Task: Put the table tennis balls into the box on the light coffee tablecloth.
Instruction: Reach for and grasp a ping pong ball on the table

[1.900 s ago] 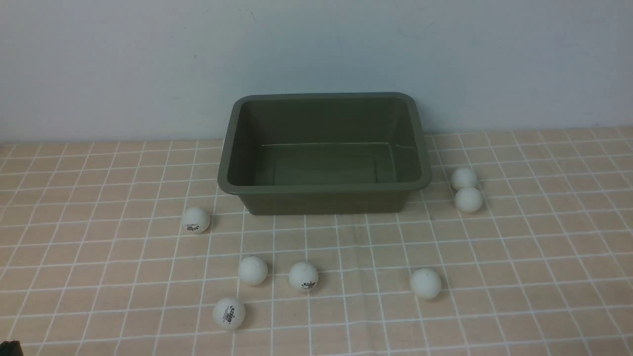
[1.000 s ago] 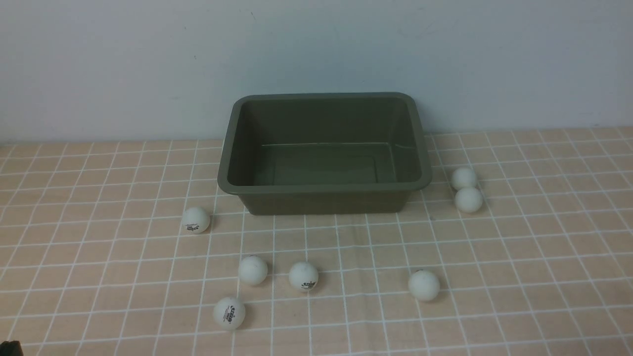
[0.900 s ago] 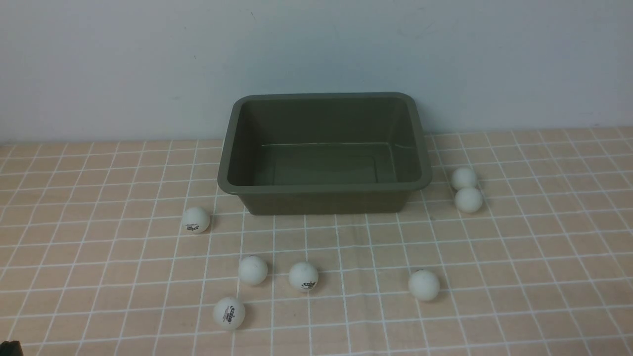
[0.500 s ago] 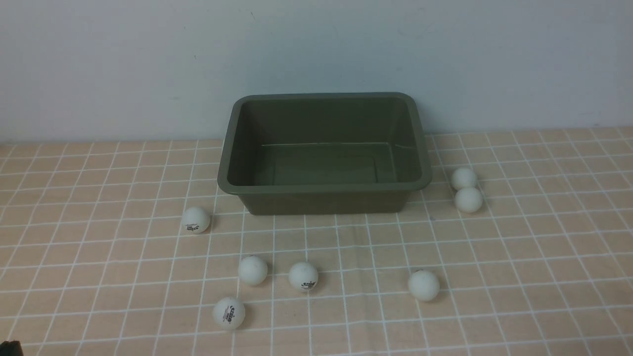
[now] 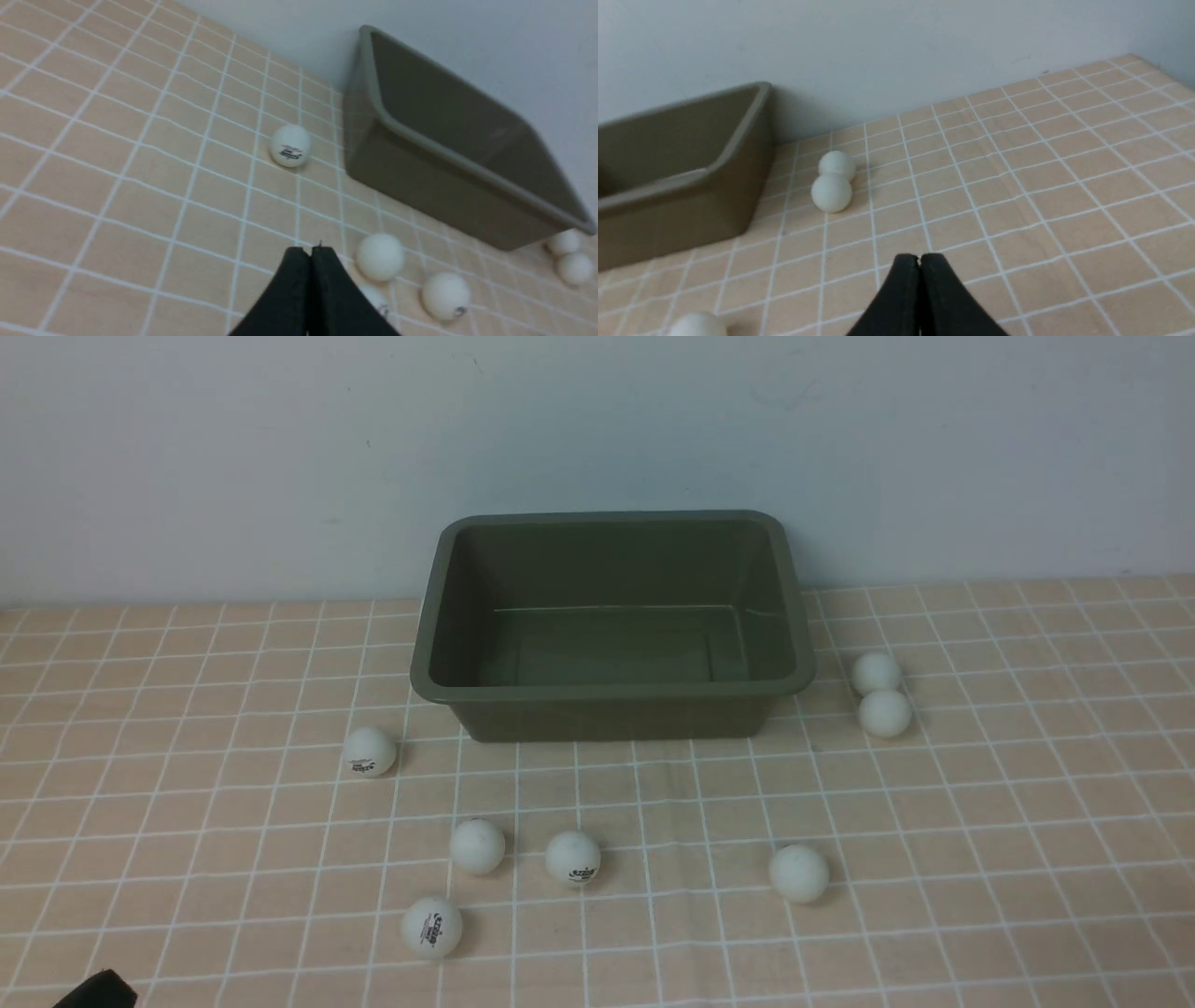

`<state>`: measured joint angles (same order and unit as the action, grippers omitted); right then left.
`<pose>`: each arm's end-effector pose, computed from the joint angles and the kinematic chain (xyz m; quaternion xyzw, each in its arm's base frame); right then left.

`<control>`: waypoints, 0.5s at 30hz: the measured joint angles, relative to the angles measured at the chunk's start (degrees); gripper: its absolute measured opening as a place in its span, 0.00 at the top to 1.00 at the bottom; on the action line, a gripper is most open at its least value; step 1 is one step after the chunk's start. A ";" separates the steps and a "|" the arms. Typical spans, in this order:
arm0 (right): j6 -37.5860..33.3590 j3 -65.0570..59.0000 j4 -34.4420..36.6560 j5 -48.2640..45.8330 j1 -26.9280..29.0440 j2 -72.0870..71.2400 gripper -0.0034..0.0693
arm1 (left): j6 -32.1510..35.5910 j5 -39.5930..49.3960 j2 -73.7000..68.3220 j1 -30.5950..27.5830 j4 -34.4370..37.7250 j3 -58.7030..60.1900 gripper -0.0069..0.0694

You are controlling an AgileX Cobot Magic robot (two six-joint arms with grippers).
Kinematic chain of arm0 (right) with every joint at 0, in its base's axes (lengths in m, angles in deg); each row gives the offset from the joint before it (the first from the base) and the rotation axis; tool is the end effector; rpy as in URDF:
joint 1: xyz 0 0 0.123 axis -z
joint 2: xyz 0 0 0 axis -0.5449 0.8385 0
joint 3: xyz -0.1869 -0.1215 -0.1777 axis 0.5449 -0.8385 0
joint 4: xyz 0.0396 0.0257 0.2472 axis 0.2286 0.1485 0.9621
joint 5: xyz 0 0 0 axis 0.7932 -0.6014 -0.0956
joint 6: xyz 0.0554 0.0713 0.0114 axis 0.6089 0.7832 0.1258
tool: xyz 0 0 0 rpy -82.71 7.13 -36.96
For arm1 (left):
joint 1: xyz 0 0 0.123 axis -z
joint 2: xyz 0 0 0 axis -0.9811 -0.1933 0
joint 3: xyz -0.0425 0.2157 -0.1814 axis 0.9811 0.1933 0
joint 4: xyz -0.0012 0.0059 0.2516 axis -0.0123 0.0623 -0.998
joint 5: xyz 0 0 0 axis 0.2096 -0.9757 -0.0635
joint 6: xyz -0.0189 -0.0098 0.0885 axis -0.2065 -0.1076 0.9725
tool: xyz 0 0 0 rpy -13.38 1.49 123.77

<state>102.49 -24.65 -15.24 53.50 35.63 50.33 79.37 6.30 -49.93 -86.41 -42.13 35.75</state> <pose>0.0598 -0.0007 0.1758 0.1439 0.7809 0.0970 0.6001 0.0587 -0.0144 0.1799 -0.2021 0.7523 -0.2320 0.5826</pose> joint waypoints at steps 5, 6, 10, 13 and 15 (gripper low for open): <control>3.04 0.00 6.33 4.50 0.00 0.00 0.98 | 0.00 -0.10 0.00 0.00 6.91 0.00 1.00; 4.69 0.00 8.99 5.99 0.00 0.00 0.98 | 0.00 -0.10 0.00 0.00 8.89 0.00 1.00; 6.78 0.00 15.15 8.55 0.00 0.00 0.98 | 0.00 -0.16 0.00 0.00 12.18 0.00 1.00; 7.02 0.00 18.06 10.29 0.00 0.00 0.98 | 0.00 -0.26 0.00 0.00 14.37 0.00 1.00; 7.07 0.00 19.21 10.51 0.00 0.00 0.98 | -0.06 -0.26 0.00 0.00 16.06 0.00 1.00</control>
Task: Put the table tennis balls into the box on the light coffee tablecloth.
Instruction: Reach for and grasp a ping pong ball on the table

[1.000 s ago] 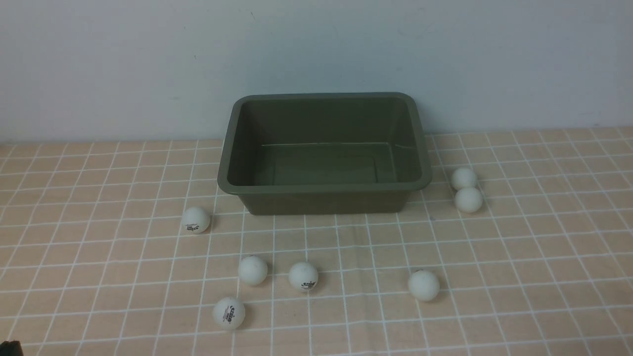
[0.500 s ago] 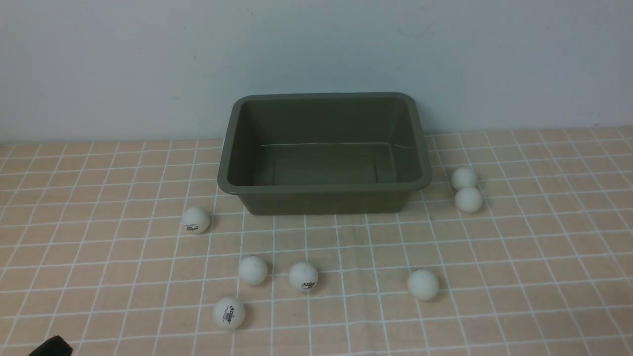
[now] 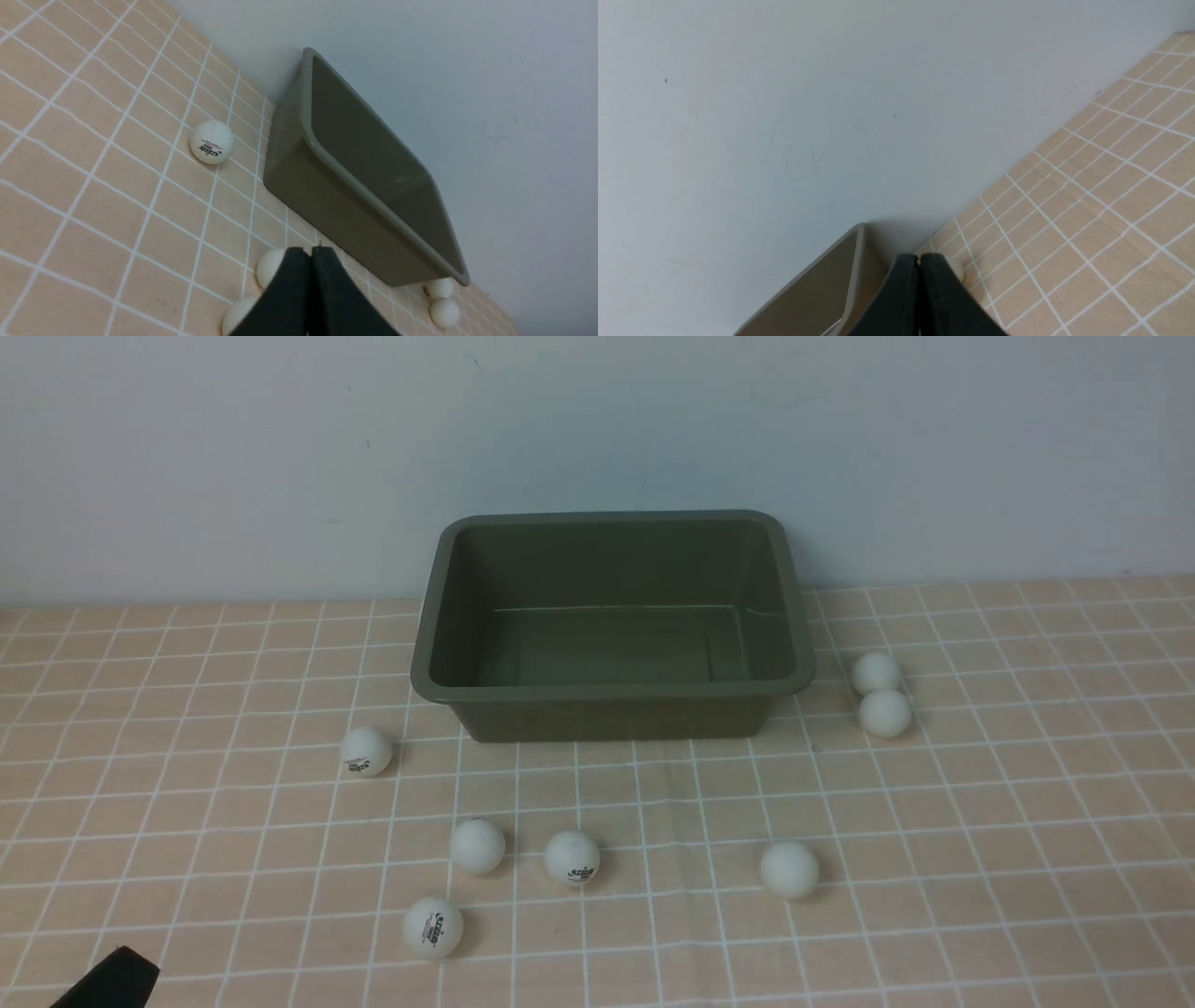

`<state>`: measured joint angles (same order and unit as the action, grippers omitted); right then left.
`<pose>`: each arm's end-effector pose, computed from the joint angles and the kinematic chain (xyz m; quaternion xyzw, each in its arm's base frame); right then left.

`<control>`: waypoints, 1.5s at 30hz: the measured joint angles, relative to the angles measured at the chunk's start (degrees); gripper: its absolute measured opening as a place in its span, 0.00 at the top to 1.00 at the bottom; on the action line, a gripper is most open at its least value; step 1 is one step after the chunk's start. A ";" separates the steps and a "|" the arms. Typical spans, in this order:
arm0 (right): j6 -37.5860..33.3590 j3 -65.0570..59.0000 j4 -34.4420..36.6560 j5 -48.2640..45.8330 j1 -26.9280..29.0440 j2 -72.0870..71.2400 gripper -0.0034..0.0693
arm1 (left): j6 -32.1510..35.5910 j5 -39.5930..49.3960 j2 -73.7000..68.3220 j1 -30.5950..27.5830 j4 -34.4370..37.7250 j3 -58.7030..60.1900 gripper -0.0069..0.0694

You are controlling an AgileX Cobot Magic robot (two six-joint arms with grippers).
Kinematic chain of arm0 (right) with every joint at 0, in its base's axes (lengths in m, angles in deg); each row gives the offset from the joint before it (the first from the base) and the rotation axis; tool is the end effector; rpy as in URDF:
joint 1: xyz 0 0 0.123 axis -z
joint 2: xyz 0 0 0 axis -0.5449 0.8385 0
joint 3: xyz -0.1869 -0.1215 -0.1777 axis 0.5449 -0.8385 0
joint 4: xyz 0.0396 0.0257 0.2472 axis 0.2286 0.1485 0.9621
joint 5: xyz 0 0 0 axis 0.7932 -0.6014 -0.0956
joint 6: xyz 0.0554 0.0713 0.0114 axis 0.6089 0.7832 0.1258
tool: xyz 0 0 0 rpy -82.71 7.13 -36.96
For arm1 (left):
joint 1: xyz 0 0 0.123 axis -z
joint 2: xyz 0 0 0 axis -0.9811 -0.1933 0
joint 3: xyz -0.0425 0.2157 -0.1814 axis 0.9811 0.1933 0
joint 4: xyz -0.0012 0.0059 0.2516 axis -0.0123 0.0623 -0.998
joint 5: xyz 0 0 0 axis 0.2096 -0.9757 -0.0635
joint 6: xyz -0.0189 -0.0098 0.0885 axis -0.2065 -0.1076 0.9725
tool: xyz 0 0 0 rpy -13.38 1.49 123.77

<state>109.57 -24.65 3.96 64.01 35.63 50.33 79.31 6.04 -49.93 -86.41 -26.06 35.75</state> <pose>0.0627 -0.0003 0.1927 0.2912 0.6730 0.2590 0.6286 0.0593 -0.0188 0.1870 -0.2767 0.7011 -0.3380 0.5635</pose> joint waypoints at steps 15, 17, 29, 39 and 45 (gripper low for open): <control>2.93 11.77 -7.24 12.69 0.00 0.00 0.98 | 38.63 -1.20 -0.21 0.00 28.19 -12.55 1.00; 3.56 16.14 -14.47 10.58 0.00 0.42 0.98 | 47.71 1.25 -1.48 0.00 31.69 -15.70 1.00; 2.09 29.43 -29.40 -16.68 -4.80 17.14 0.98 | 57.80 25.18 -34.35 0.00 14.75 -26.62 1.00; -15.30 34.69 -19.16 -28.17 -18.68 38.95 0.98 | 26.80 27.37 -53.11 0.00 -25.20 -37.96 1.00; -16.20 43.41 -20.51 -34.77 -21.46 56.25 0.97 | 2.73 29.40 -58.56 0.02 -43.97 -42.14 1.00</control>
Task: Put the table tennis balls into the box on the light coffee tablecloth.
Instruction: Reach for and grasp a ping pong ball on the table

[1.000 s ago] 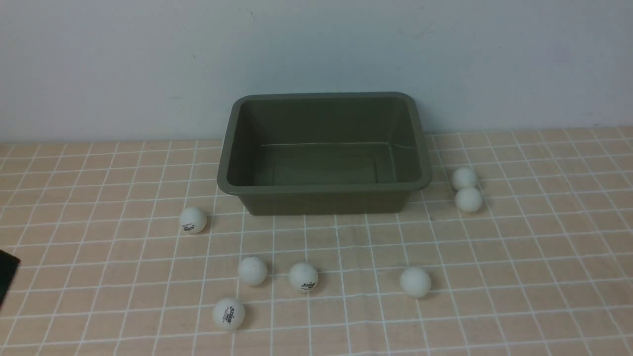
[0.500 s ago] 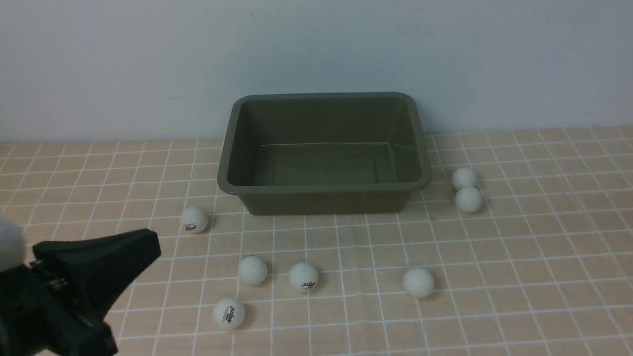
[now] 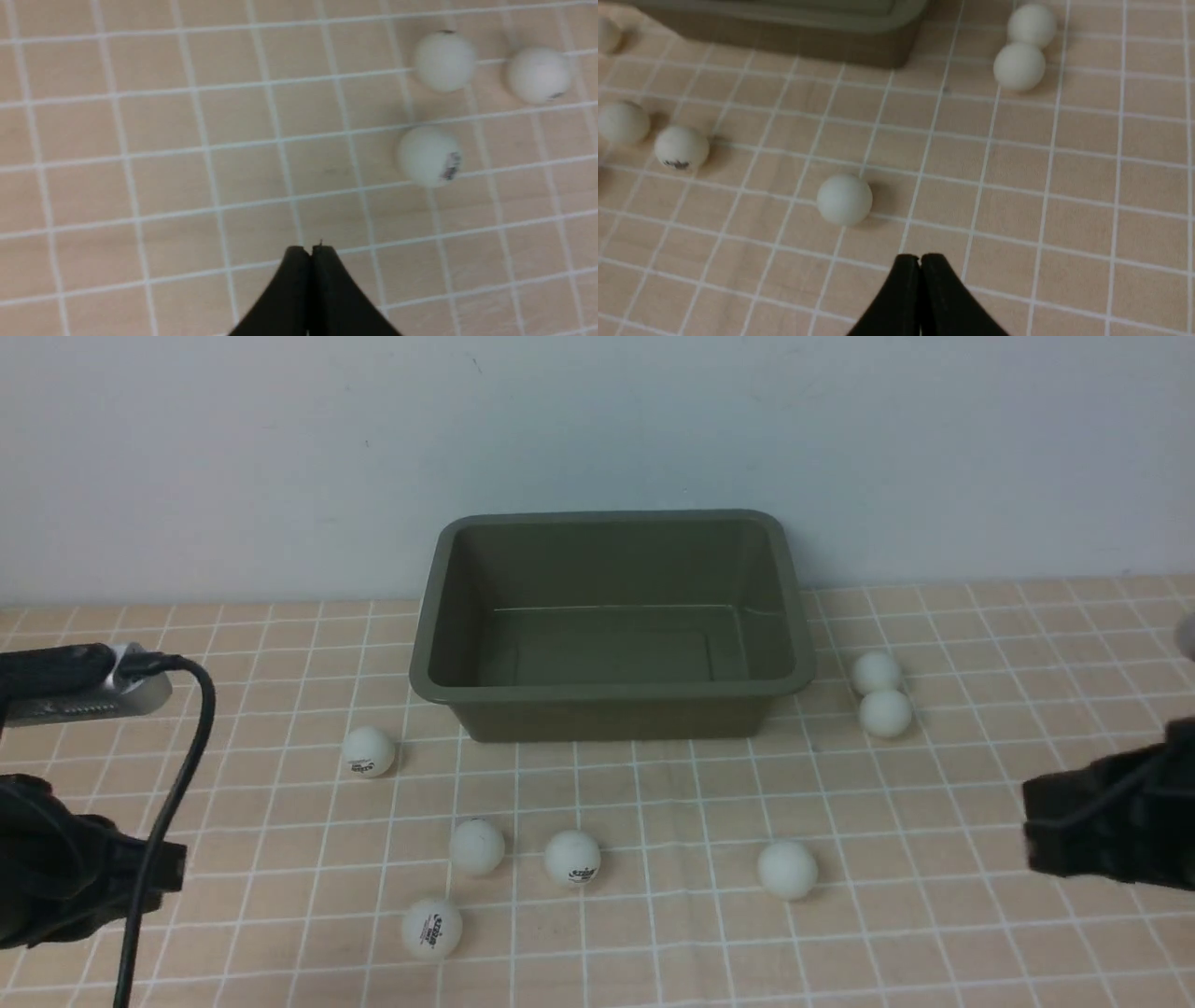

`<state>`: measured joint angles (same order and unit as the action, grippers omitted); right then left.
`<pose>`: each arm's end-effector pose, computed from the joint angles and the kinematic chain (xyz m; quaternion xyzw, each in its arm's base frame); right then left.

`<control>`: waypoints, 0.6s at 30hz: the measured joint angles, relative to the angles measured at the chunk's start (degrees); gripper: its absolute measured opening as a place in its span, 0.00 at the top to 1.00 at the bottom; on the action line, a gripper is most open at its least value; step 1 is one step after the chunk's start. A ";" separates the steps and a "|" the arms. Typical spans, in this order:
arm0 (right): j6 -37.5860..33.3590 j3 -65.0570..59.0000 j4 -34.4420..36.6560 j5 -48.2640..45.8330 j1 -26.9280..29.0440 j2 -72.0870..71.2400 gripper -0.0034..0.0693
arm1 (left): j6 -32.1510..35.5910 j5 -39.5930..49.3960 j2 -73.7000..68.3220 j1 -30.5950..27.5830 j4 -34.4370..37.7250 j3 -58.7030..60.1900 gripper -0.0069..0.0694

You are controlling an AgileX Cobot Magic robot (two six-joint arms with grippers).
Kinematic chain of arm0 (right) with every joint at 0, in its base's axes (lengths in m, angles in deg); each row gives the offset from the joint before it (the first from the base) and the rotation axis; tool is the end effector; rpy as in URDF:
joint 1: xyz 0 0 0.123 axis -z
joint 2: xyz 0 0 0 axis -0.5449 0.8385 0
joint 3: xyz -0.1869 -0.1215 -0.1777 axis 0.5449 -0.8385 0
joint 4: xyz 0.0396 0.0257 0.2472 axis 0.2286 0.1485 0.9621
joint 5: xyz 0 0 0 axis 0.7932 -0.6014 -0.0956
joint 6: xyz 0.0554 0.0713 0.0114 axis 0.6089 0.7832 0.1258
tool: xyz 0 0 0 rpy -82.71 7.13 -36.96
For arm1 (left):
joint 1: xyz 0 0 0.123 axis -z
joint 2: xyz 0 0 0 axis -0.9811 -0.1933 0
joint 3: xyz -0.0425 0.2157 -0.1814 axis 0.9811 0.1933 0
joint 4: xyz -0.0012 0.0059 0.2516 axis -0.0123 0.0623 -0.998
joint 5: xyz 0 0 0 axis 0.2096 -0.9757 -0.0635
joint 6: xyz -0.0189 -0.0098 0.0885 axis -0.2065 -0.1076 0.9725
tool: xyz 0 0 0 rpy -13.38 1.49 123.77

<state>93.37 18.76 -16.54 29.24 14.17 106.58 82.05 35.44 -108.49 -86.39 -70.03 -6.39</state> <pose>0.1859 0.0676 0.2777 -0.0952 0.9411 0.0955 0.3100 0.1870 0.0023 0.2638 -0.0225 0.9642 -0.1003 0.2445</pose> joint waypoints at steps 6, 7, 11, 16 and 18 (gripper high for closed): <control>0.00 13.64 -7.17 -3.70 -0.02 18.00 0.97 | -3.63 -2.18 -3.34 0.06 -3.95 -0.72 1.00; 0.09 16.52 -7.88 -4.13 0.17 21.29 0.97 | -3.57 -3.01 -3.89 0.06 -3.95 -0.79 1.00; 1.23 23.43 -8.41 -6.28 1.45 29.15 0.97 | -2.30 -5.41 -5.11 0.06 -4.21 -1.35 1.00; 1.29 31.82 -8.56 -7.95 5.79 38.42 0.96 | -1.98 -6.46 -5.73 0.06 -4.25 -1.89 1.00; 1.29 33.47 -8.18 -8.00 7.11 40.16 0.96 | -1.98 -6.40 -5.78 0.06 -4.25 -1.89 1.00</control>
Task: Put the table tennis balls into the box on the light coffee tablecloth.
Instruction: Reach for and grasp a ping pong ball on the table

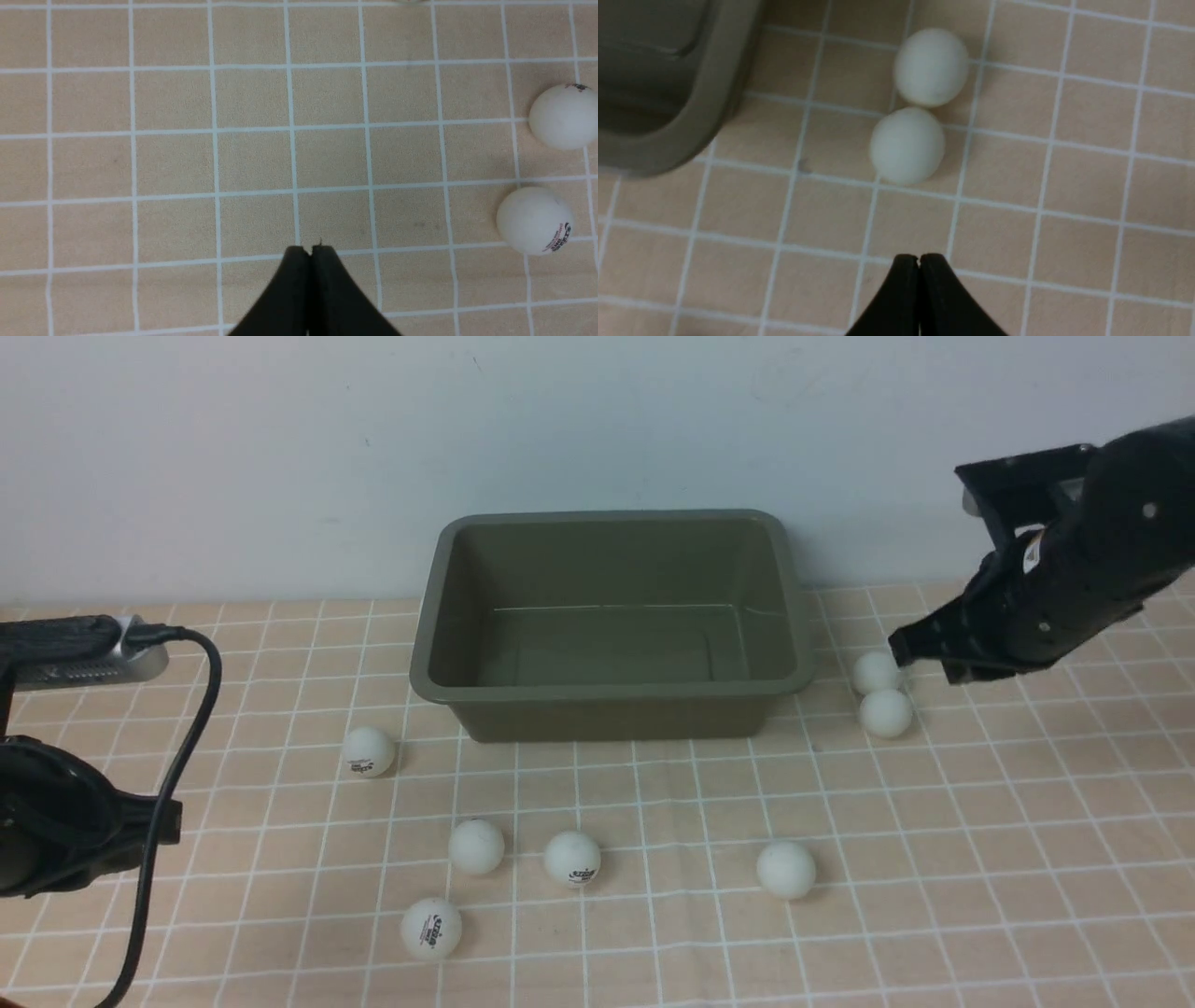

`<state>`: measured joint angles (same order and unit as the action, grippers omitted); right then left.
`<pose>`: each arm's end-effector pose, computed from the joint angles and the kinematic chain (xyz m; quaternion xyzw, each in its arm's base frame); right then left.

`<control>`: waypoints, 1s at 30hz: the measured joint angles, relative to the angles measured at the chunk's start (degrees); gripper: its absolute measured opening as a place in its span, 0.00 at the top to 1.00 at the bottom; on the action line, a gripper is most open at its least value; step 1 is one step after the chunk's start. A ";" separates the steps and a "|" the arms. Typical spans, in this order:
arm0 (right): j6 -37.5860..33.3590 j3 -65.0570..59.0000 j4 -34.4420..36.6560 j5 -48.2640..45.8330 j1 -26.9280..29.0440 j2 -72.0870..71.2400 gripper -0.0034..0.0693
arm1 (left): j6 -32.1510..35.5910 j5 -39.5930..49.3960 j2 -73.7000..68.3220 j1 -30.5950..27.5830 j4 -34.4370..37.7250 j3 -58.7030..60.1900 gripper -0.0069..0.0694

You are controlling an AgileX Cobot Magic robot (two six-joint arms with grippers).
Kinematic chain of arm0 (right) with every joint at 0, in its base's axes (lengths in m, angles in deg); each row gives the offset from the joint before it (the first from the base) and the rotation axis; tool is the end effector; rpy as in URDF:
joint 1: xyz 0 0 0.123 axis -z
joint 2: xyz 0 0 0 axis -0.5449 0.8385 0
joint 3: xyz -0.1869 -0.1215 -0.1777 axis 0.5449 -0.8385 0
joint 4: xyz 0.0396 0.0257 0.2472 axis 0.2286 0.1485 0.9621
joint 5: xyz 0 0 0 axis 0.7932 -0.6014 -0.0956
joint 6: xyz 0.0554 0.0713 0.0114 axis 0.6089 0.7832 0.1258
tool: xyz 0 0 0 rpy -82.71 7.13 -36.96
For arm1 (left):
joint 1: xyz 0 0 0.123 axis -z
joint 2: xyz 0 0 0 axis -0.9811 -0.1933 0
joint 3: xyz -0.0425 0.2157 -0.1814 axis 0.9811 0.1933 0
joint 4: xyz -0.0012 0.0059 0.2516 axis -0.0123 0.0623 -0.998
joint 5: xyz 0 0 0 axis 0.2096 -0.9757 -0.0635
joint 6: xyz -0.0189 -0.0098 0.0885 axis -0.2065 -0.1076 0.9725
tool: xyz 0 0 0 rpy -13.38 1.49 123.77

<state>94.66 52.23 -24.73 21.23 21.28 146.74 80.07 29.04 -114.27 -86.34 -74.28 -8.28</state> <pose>0.3606 0.0699 0.2437 -0.0656 0.9772 0.0005 0.2018 0.2126 0.0122 0.2562 -0.0310 0.9635 -0.0632 0.2581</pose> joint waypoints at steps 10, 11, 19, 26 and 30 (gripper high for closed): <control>-11.00 14.67 13.93 -1.18 4.67 12.54 0.72 | 3.76 0.82 0.00 0.00 1.74 0.00 1.00; -11.45 15.88 14.51 -1.32 4.67 13.58 0.67 | 4.18 0.82 0.00 0.00 2.01 0.00 1.00; -11.19 23.21 13.81 -2.82 4.67 20.00 0.39 | 5.37 0.87 0.00 0.00 2.87 0.00 1.00; -10.86 28.40 13.36 -4.93 4.67 24.90 0.34 | 5.38 0.87 0.00 0.00 3.38 0.00 1.00; -10.86 28.91 13.33 -5.10 4.67 26.54 0.34 | 5.43 0.87 0.00 0.00 3.76 0.00 1.00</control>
<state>83.80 81.14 -11.39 16.13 25.95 173.28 85.50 29.91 -114.27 -86.34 -70.52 -8.28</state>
